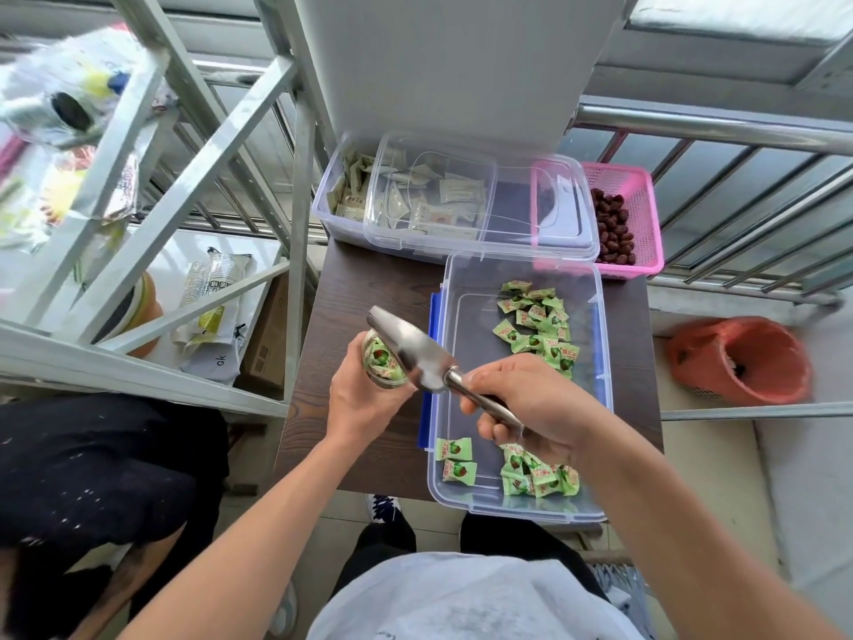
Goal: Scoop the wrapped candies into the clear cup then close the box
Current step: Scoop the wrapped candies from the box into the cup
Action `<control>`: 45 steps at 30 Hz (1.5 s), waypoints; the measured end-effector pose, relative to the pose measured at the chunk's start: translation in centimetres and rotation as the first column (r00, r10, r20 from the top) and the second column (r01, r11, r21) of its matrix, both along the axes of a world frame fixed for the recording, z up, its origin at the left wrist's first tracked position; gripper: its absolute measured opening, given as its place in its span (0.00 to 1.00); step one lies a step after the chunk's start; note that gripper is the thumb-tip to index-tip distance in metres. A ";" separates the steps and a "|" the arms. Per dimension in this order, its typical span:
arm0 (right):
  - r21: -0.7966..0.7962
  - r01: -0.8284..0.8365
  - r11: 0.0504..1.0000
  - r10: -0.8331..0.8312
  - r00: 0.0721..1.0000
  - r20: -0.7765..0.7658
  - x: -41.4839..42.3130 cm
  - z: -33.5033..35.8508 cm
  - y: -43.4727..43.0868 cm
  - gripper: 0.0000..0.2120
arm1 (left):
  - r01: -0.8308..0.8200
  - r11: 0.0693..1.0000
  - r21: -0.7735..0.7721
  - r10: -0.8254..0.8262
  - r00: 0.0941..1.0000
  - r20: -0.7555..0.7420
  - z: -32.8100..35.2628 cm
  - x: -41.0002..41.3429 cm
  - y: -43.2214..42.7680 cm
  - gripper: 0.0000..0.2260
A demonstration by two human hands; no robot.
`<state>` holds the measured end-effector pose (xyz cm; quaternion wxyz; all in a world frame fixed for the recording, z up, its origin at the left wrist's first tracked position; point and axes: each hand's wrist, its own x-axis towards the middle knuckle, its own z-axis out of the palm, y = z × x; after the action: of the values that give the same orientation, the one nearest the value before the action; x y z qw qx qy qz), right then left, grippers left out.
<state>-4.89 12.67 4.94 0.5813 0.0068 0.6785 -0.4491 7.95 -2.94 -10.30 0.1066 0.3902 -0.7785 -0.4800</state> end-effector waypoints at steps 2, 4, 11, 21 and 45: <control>0.017 0.009 1.000 -0.009 1.000 -0.001 0.1 -0.1 -0.3 0.13 | 0.000 1.000 0.001 0.000 1.000 0.004 0.1 0.0 0.0 0.32; 0.036 0.013 0.999 -0.012 1.000 -0.020 0.3 -0.2 -0.8 0.13 | 0.001 1.000 0.000 -0.001 1.000 -0.001 0.3 -0.1 0.0 0.33; -0.024 0.107 0.994 -0.108 0.992 -0.059 -1.1 0.3 1.0 0.11 | 0.019 1.000 -0.023 -0.019 1.000 0.010 -0.4 -0.1 -0.5 0.36; 0.386 0.054 0.921 0.099 0.925 -0.367 -5.5 -5.4 8.9 0.14 | -0.046 0.991 -0.129 0.048 0.999 0.012 1.1 -0.7 -0.6 0.33; 0.353 0.171 0.920 0.062 0.825 -0.562 -5.6 -15.3 2.5 0.14 | -0.046 0.998 -0.047 0.048 0.998 0.038 -0.4 -0.5 -0.3 0.38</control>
<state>-10.47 15.15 -10.36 0.3291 0.0092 0.8939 -0.3041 7.42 -3.22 -10.66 0.1114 0.4151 -0.7819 -0.4515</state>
